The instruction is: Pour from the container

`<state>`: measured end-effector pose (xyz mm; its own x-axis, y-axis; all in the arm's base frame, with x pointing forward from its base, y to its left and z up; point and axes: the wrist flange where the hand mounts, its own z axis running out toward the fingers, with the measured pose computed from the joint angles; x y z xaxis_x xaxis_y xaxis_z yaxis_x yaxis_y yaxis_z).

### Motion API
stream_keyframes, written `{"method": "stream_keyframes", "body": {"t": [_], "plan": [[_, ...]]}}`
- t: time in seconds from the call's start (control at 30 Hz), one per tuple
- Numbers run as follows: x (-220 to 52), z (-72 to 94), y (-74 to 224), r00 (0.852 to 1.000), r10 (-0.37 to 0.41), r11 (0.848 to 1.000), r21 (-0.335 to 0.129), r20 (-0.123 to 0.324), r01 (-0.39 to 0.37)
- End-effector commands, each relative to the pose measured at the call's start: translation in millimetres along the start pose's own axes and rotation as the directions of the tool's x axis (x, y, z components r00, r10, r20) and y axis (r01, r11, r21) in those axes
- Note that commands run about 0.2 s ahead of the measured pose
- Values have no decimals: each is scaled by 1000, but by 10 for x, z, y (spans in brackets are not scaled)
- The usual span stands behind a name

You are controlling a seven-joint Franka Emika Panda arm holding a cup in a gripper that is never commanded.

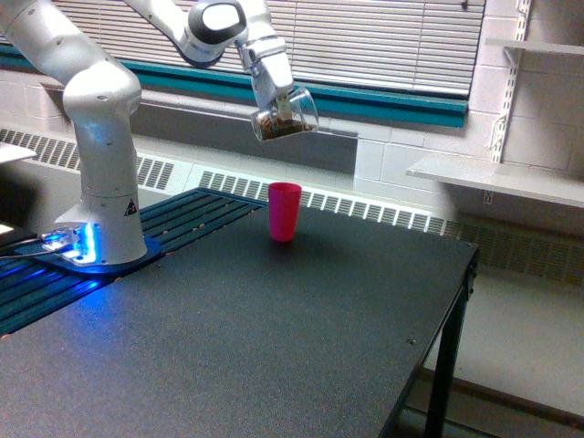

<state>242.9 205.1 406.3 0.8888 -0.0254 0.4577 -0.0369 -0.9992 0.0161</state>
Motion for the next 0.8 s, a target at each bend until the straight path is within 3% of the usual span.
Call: {"method": "stream_keyframes", "body": {"t": [0.03,0.5,0.8], "plan": [[-201,33,-120,998,-48,999,5,41,47],[-331,125,-452,992,-37,999,21,123,34],[-422,182,-648,988,-14,1000,-8,156,15]]}}
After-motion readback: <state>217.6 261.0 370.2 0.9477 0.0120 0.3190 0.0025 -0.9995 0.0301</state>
